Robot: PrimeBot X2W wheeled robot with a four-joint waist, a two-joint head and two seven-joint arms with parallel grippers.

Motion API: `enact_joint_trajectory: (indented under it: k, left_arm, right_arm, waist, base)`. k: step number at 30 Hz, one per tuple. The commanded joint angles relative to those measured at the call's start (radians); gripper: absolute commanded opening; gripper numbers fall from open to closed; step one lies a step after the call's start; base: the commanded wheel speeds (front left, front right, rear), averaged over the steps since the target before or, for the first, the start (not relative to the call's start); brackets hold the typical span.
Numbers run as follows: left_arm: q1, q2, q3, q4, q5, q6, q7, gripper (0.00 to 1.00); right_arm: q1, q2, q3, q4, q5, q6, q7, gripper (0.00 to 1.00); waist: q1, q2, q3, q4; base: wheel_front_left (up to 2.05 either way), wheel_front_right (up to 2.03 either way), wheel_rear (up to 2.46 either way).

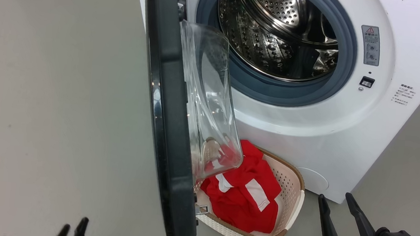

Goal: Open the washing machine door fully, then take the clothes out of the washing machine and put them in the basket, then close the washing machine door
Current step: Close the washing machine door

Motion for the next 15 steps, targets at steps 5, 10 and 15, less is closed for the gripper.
enact_joint_trajectory:
  k: [5, 10, 15]
  left_arm:
    - [-0.024, -0.024, 0.159, -0.014, 0.233, -0.007, -0.013, 1.00]
    - [0.002, -0.095, 0.257, -0.045, 0.469, -0.007, -0.013, 1.00]
    - [0.024, -0.157, 0.343, -0.098, 0.690, -0.007, -0.013, 1.00]
  right_arm:
    - [-0.001, -0.011, 0.025, -0.021, -0.002, 0.008, -0.006, 1.00]
    - [-0.004, -0.013, 0.024, -0.021, -0.002, 0.008, -0.006, 1.00]
    - [-0.006, -0.014, 0.023, -0.022, -0.003, 0.008, -0.006, 1.00]
  waist:
    - [0.0000, -0.0001, -0.003, 0.005]
    - [0.0000, -0.0001, 0.001, 0.007]
    - [0.0000, -0.0001, 0.003, 0.007]
  base:
    - [0.00, 0.00, 0.00]
    - [0.00, 0.00, 0.00]
    - [0.00, 0.00, 0.00]
